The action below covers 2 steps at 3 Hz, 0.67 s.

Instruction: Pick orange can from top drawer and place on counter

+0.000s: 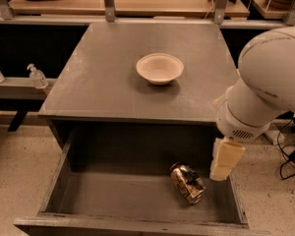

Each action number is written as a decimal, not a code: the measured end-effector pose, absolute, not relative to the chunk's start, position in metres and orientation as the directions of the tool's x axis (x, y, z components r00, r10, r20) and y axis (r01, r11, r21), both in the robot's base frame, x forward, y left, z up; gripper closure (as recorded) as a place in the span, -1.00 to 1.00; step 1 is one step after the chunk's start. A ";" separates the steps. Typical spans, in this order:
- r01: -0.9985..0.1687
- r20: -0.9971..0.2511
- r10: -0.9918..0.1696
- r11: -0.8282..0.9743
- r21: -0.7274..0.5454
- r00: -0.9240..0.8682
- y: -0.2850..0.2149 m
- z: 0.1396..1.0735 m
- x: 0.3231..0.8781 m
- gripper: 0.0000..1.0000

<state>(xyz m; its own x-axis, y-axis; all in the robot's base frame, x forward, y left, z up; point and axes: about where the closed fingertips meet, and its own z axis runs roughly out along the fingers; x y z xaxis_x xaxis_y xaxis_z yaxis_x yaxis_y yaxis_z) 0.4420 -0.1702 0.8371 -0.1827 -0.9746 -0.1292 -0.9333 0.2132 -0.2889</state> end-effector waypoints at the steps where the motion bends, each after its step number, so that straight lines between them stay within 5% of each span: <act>1: -0.933 -0.129 -0.975 0.213 -0.289 -0.183 -0.170 0.837 0.442 -1.00; 2: -0.952 -0.191 -0.964 0.222 -0.211 -0.183 -0.171 0.816 0.442 -1.00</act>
Offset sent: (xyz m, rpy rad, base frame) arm 0.0007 -0.0032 -0.0611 0.2290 0.1995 0.0303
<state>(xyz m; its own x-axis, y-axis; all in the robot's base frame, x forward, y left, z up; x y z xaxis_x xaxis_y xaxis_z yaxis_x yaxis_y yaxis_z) 0.4419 -0.1711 0.8159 -0.1831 -0.9643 -0.1911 -0.9519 0.2225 -0.2107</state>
